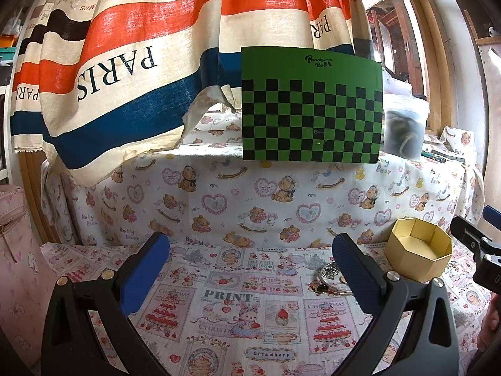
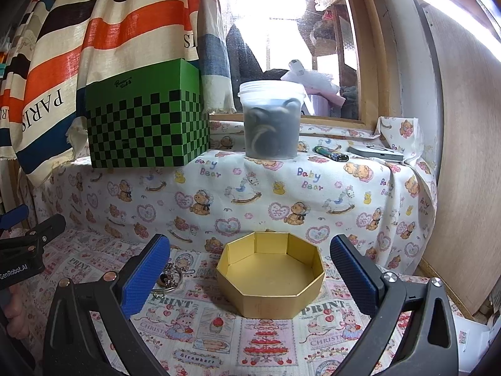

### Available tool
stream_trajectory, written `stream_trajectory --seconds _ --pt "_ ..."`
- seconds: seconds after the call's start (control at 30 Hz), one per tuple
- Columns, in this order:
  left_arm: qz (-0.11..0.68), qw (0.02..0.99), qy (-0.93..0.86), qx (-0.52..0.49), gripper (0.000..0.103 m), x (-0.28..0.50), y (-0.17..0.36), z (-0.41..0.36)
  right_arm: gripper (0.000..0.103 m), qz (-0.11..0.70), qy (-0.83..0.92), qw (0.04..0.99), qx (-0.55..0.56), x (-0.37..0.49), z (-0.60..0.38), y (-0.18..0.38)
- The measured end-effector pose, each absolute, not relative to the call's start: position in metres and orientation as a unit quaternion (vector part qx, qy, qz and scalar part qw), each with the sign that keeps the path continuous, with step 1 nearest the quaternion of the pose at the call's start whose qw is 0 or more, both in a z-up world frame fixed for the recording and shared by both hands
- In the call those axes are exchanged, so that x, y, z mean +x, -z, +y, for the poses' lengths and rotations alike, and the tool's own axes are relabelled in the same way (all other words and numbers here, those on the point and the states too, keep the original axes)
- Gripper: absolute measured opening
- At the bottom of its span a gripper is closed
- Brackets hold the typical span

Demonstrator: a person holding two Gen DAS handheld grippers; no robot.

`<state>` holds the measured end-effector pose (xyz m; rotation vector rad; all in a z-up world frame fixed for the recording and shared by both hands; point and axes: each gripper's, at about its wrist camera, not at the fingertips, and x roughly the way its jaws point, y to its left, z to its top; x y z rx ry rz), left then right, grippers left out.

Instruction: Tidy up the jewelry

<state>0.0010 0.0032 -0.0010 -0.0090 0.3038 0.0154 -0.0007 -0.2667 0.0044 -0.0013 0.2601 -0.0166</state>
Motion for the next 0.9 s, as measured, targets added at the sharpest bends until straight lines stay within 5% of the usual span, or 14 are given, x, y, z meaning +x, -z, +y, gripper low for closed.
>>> stream_trajectory --seconds 0.9 --pt "0.153 0.988 -0.008 -0.003 0.103 0.0013 0.0017 0.0032 0.103 0.129 0.022 0.991 0.004 -0.0018 -0.2702 -0.0055"
